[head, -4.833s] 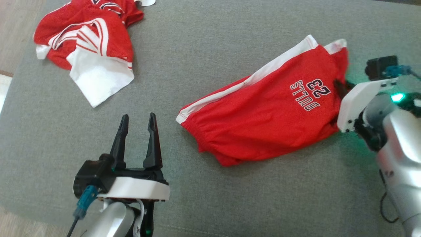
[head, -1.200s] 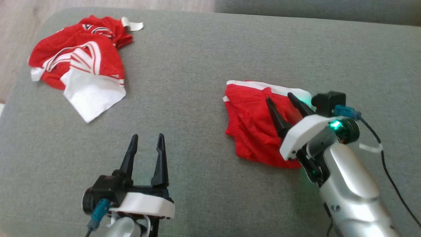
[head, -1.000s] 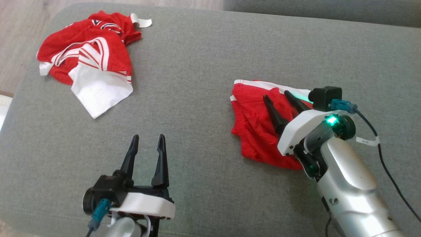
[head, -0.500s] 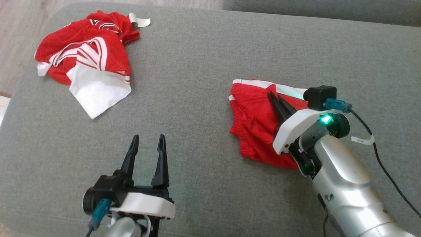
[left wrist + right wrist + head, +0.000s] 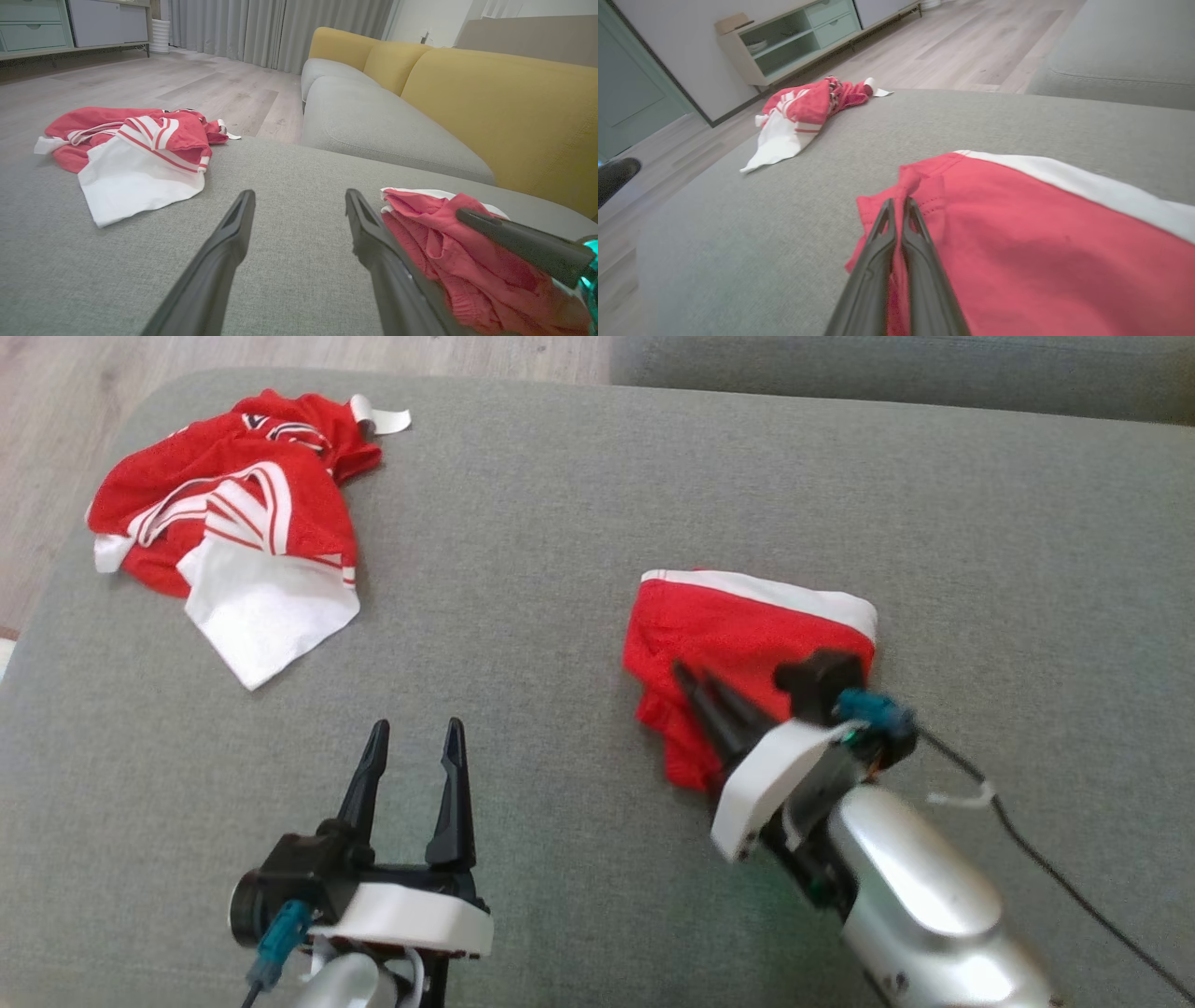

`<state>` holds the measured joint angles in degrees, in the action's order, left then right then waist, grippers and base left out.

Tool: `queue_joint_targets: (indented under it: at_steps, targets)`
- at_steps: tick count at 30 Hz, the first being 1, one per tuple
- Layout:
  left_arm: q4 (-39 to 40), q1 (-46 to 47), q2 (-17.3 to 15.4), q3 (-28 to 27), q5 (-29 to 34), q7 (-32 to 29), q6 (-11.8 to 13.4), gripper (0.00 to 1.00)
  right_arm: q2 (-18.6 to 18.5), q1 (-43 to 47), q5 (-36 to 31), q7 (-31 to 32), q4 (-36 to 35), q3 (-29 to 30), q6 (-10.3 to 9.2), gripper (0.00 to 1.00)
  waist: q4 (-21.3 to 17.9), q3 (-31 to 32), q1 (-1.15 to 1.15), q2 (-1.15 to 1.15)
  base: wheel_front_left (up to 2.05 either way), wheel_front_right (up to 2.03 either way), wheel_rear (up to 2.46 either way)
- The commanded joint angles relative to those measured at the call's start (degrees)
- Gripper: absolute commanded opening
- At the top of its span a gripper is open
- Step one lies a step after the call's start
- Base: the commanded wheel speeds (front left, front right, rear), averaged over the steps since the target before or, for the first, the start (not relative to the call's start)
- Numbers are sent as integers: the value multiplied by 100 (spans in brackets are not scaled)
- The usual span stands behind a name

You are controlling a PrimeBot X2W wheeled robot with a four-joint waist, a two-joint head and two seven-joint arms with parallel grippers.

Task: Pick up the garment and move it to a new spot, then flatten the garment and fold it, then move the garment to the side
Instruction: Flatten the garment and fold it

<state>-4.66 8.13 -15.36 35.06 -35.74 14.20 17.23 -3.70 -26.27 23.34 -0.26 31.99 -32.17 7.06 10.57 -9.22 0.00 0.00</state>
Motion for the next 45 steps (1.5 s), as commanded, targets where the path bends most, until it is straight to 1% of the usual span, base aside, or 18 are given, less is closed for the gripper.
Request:
queue_joint_targets:
  at_steps: [1, 3, 4, 5, 6, 7, 9, 10, 11, 15, 19, 21, 24, 29, 35, 36, 39, 45]
  targets:
    - [204, 131, -109, -219, -2, 34, 50, 100, 82, 27, -28, -7, -291, -175, 43, 0, -30, 13, 0, 0, 0, 0, 0]
    - [219, 121, -119, -219, -6, 34, 58, 100, 82, 151, -48, 86, -389, -311, 43, 0, -56, 11, 0, 0, 0, 0, 0]
    - [222, 120, -120, -217, -8, 31, 60, 100, 82, 200, -72, 142, -412, -403, 43, 5, -67, 12, 0, 0, 0, 0, 0]
    - [224, 121, -121, -214, -11, 28, 62, 100, 82, 246, -73, 179, -434, -485, 43, 14, -76, 10, 0, 0, 0, 0, 0]
    - [225, 123, -121, -211, -14, 25, 64, 100, 82, 291, -46, 197, -453, -554, 43, 25, -86, 10, 0, 0, 0, 0, 0]
    - [226, 126, -120, -208, -17, 23, 64, 100, 82, 328, -35, 215, -455, -625, 43, 29, -93, 9, 0, 0, 0, 0, 0]
    - [229, 134, -119, -201, -20, 18, 66, 100, 82, 378, -64, 235, -432, -781, 43, 48, -107, 1, 0, 0, 0, 0, 0]
    - [231, 138, -120, -199, -21, 17, 67, 100, 82, 399, -79, 241, -416, -863, 43, 85, -112, -4, 0, 0, 0, 0, 0]
    - [232, 143, -122, -197, -22, 17, 67, 100, 82, 415, -102, 249, -400, -965, 43, 100, -116, -11, 0, 0, 0, 0, 0]
    - [229, 162, -125, -197, -28, 17, 71, 100, 82, 415, -244, 223, -336, -1299, 43, 100, -136, -39, 0, 0, 0, 0, 0]
    - [213, 164, -125, -197, -34, 19, 74, 100, 82, 397, -337, 150, -301, -1484, 43, 100, -157, -37, 0, 0, 0, 0, 0]
    - [203, 160, -127, -197, -39, 21, 72, 100, 82, 391, -348, 41, -329, -1489, 43, 100, -170, -23, 0, 0, 0, 0, 0]
    - [193, 150, -133, -203, -44, 24, 74, 100, 82, 387, -351, -142, -457, -1346, 43, 100, -198, 20, 0, 0, 0, 0, 0]
    - [198, 133, -166, -228, -43, 28, 96, 100, 82, 493, -458, -291, -773, -866, 43, 100, -275, 125, 0, 0, 0, 0, 0]
    - [189, 125, -184, -193, -10, 30, 88, 100, 82, 850, -606, -424, -1301, -35, 43, 100, -419, 303, 0, 0, 0, 0, 0]
    - [174, 109, -187, -171, -1, 23, 93, 100, 82, 1015, -669, -456, -1483, 254, 43, 100, -475, 375, 0, 0, 0, 0, 0]
    - [142, 60, -209, -144, 21, 13, 123, 100, 82, 1306, -766, -504, -1743, 722, 43, 100, -558, 502, 0, 0, 0, 0, 0]
    - [101, -145, -224, -129, -23, 17, 153, 100, 82, 1966, -873, -555, -2283, 1419, 43, 100, -639, 750, 0, 0, 0, 0, 0]
